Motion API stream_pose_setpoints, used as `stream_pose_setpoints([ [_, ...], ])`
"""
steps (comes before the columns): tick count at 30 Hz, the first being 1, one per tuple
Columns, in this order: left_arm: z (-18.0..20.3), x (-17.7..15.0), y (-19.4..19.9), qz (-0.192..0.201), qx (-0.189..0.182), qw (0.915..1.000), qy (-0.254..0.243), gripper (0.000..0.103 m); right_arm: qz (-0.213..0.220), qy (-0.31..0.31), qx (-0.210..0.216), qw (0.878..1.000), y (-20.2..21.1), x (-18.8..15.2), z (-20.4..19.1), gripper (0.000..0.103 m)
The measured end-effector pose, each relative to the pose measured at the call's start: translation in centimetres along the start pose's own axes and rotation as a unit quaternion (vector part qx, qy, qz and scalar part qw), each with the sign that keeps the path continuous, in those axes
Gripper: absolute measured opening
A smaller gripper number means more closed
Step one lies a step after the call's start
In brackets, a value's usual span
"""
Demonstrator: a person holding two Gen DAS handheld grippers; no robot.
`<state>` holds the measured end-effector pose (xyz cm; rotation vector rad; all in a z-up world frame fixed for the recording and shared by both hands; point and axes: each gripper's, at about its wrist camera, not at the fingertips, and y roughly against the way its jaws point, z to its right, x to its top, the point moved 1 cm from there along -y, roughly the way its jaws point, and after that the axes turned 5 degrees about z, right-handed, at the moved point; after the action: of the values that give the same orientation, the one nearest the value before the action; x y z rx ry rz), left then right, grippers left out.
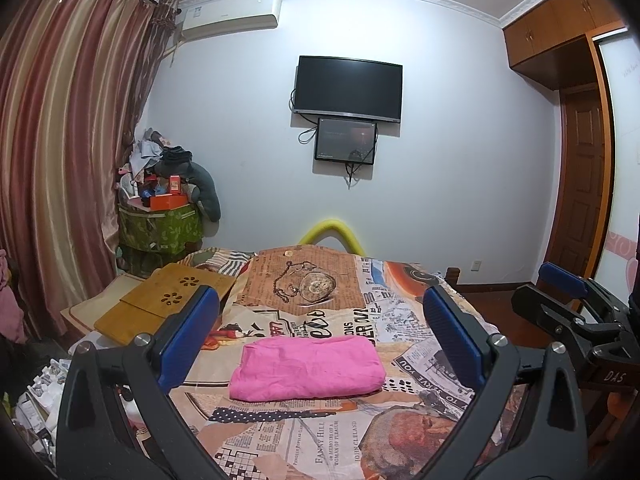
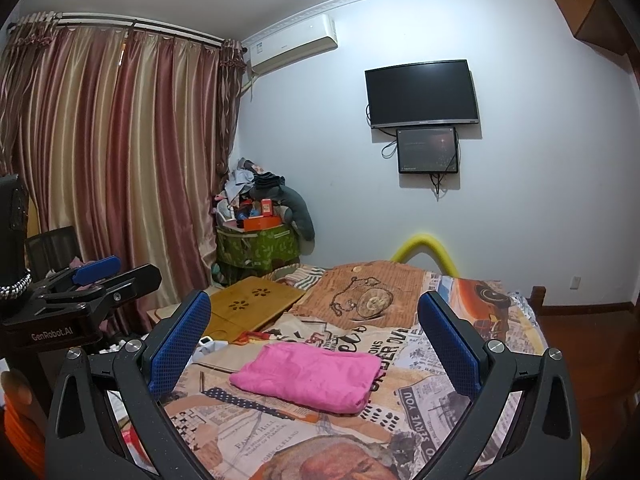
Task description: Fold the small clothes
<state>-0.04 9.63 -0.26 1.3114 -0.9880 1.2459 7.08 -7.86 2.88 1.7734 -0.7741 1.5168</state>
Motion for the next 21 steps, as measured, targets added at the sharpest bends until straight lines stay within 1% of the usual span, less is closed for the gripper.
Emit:
stream_pose_setpoints([
  [12, 0.16, -0.02, -0.18, -0.003, -0.005, 1.0, 0.001, 0.103, -0.001, 0.0, 0.0, 1.0, 0.08, 0.02, 0.0, 0.103],
  [21, -0.11, -0.04, -0.36, -0.006, -0.017, 0.9998, 0.007, 0.103, -0.001, -0.001, 0.0, 1.0, 0.06, -0.01, 0.03, 0.103],
])
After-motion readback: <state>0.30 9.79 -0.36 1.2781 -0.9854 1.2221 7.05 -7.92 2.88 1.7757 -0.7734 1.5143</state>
